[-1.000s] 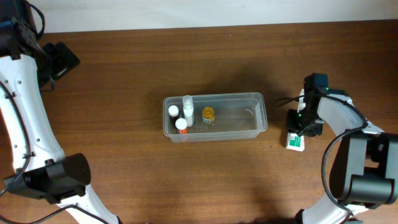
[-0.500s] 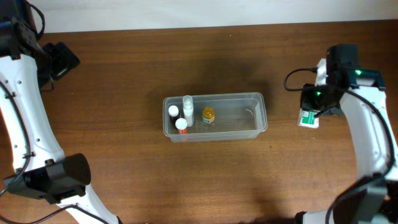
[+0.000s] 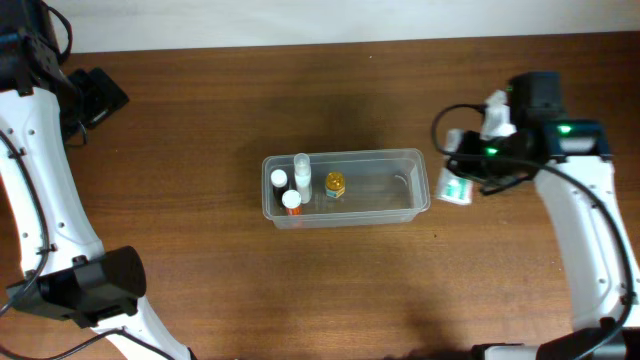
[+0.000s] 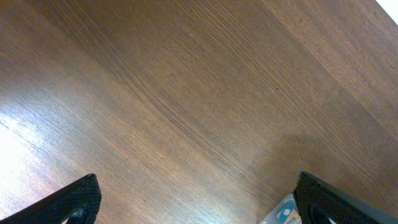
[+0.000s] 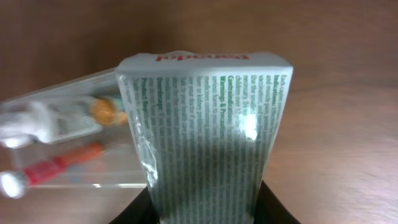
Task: Pack container
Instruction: 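Carry the medicine box over the container's right end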
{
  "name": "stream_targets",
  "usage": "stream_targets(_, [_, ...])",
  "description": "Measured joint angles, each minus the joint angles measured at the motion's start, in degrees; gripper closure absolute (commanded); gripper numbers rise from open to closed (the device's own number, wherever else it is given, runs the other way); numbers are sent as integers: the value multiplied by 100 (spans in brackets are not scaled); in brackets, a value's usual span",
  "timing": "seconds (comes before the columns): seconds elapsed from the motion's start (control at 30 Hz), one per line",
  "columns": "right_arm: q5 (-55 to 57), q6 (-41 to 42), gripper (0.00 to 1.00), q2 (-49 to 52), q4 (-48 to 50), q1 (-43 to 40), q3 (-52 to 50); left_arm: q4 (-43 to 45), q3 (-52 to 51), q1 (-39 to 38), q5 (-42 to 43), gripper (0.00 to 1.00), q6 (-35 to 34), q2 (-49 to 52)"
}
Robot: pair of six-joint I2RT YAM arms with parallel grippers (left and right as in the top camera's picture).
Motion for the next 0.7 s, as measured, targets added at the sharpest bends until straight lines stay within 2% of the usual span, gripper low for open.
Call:
stream_targets(0.17, [-24,1084,68,0,597,907,0,0,0,0,2,0,0,0])
stream_targets(0.37, [662,2634,67,0,920,1985,0,0,0,0,0,0,0,0])
stream_targets(0.7, [1777,5357,71,249,1047,2835,0,-2,0,0,2,0,0,0])
